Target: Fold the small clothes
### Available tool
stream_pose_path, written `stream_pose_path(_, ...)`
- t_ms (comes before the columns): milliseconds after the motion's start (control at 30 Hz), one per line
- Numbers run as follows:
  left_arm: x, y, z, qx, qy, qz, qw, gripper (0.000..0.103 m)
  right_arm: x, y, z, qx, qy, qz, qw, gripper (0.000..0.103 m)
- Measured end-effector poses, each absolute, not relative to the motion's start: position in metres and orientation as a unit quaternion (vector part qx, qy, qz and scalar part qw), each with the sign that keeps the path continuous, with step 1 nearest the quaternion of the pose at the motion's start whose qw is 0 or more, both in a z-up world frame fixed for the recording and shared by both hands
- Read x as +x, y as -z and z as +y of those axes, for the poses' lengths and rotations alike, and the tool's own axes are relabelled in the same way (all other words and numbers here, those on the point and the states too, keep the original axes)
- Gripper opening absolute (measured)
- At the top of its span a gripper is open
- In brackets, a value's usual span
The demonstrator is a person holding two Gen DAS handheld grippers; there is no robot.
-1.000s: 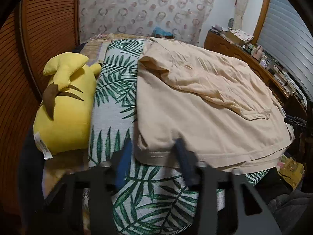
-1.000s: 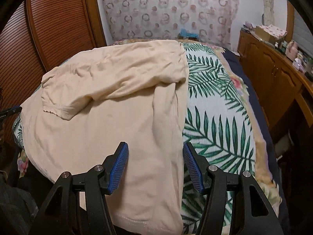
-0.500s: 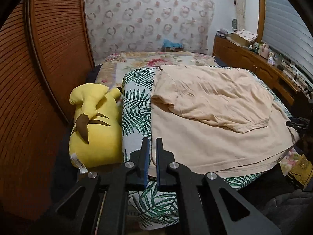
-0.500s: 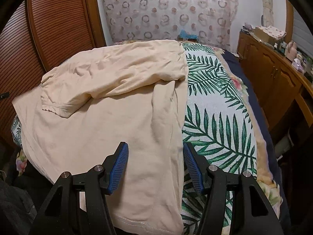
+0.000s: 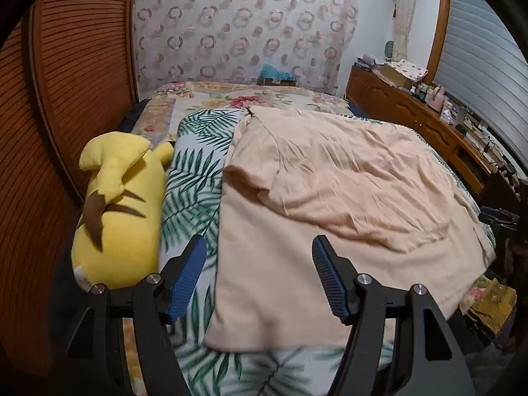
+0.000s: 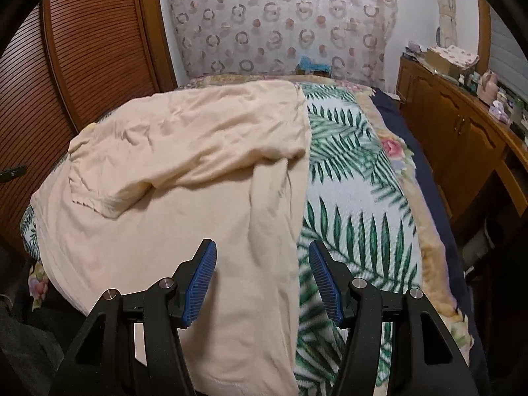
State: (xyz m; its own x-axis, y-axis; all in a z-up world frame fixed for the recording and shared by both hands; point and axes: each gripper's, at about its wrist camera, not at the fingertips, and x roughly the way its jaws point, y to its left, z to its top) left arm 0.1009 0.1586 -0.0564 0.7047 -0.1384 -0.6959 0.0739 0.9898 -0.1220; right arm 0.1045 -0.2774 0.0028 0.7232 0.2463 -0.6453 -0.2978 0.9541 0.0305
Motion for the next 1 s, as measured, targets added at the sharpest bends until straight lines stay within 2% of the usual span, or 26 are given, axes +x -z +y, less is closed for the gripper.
stream_pose_path(267, 0.157, 0.064, 0.142, -0.028, 0.052, 0.389, 0.919, 0.067, 0.132, -0.013, -0.26, -0.045, -0.151, 0.338, 0.928, 0.06)
stream_pose_path(667, 0.207, 0.076, 0.14, -0.025, 0.03, 0.407, 0.913, 0.067, 0.207, -0.01, -0.25, -0.017, -0.125, 0.375, 0.918, 0.06)
stream_pose_path(733, 0.212, 0.078, 0.143, -0.027, 0.028, 0.41, 0.911, 0.067, 0.213, -0.007, -0.241, -0.034, -0.113, 0.38, 0.917, 0.048)
stream_pose_path(800, 0.219, 0.08, 0.144, -0.023, 0.02, 0.415, 0.909, 0.067, 0.218, -0.006, -0.233, -0.052, -0.1, 0.384, 0.917, 0.025)
stream_pose_path(867, 0.223, 0.082, 0.145, -0.023, 0.02, 0.418, 0.908, 0.067, 0.219, -0.005, -0.227, -0.057, -0.107, 0.383, 0.916, 0.018)
stream_pose_path(900, 0.224, 0.084, 0.146, -0.024, 0.022, 0.42, 0.907, 0.067, 0.218, -0.005, -0.222, -0.059, -0.118, 0.383, 0.914, 0.01)
stream_pose_path(967, 0.227, 0.086, 0.146, -0.025, 0.026, 0.424, 0.905, 0.067, 0.215, -0.002, -0.213, -0.086, -0.126, 0.378, 0.913, 0.009)
stream_pose_path(1000, 0.228, 0.087, 0.147, -0.029, 0.034, 0.428, 0.903, 0.064, 0.214, 0.0, -0.208, -0.101, -0.118, 0.374, 0.914, 0.009)
